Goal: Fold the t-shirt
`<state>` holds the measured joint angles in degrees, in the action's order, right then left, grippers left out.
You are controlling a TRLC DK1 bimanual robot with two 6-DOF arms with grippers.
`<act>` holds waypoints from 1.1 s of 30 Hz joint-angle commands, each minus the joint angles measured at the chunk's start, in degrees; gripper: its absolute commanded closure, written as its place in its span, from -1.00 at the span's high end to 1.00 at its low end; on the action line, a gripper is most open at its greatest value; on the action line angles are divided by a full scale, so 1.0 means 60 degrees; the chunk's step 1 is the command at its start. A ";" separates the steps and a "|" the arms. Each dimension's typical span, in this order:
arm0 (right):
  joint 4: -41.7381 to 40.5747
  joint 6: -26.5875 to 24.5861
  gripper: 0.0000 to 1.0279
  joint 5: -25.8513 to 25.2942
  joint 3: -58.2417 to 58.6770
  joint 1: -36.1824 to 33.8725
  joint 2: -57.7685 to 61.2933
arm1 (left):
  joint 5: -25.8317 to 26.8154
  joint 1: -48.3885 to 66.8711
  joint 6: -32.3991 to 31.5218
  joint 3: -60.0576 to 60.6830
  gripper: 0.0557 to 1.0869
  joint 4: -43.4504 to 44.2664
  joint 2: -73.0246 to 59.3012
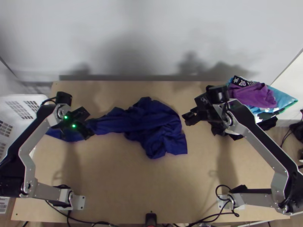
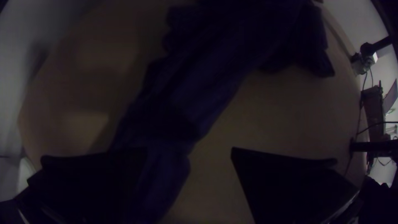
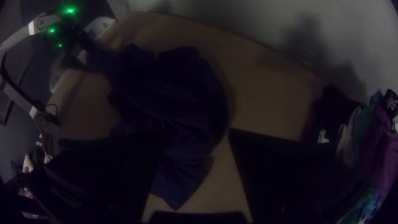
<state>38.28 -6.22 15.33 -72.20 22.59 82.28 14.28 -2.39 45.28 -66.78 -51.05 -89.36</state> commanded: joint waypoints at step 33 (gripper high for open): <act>0.0065 0.0026 0.39 -0.0036 -0.0139 0.0278 0.0232 | 0.0754 0.1073 -0.1174 0.0598 -0.90 0.1345 0.2721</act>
<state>40.07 -6.66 15.18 -72.18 22.81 80.93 15.31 1.54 40.71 -61.41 -38.92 -82.39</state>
